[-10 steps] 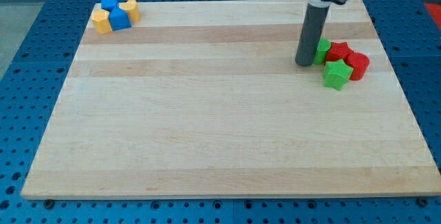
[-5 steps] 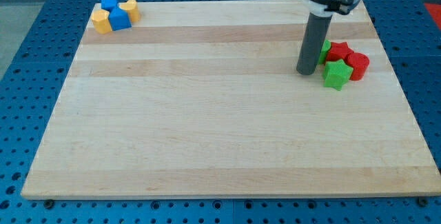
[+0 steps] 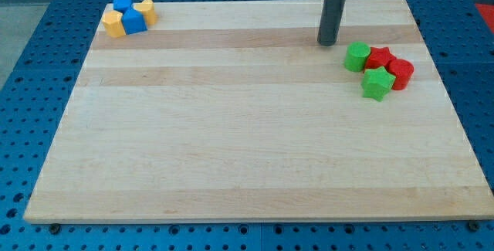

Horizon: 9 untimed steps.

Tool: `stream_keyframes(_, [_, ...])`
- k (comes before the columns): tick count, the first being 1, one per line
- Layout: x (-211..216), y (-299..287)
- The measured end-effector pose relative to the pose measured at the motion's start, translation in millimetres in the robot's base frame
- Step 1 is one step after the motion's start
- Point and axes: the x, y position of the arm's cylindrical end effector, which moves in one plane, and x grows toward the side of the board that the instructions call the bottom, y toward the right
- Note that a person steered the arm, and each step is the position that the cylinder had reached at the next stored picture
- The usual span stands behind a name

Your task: Slide green circle up a bit

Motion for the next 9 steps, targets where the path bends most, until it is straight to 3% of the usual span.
stream_keyframes(3, [89.3, -3.5])
stream_keyframes(4, [93.6, -3.1])
stream_keyframes(9, [27.3, -3.3])
